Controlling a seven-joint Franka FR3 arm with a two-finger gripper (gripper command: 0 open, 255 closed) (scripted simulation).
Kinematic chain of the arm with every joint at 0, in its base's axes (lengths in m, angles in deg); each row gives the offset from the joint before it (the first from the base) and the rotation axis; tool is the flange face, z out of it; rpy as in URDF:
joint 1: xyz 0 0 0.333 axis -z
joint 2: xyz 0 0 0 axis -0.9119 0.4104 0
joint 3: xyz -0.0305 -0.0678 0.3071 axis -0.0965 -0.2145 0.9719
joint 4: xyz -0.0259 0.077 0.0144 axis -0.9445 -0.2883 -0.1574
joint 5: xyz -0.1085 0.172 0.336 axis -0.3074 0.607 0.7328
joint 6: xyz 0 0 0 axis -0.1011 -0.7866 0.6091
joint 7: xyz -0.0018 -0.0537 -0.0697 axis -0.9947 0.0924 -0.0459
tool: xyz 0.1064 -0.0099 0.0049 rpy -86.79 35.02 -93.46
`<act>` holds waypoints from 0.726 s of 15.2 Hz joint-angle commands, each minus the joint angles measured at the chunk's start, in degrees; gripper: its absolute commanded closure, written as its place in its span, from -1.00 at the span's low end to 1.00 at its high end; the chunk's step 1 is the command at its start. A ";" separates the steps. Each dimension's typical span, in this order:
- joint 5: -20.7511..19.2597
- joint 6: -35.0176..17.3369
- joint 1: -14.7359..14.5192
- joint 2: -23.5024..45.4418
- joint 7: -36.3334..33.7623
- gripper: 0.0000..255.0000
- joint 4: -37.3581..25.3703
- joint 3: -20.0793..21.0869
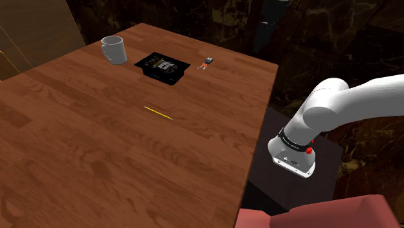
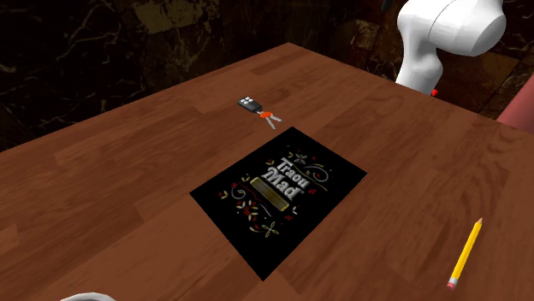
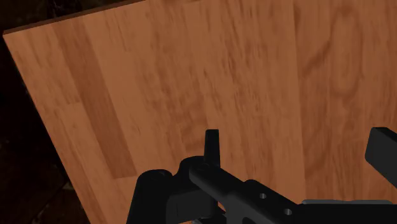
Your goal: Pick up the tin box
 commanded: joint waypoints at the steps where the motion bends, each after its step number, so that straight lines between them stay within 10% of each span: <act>1: 0.00 0.00 0.00 0.00 0.00 -1.00 0.00 0.00; 11: -14.34 -3.59 -1.60 19.31 -13.16 -1.00 -12.28 22.29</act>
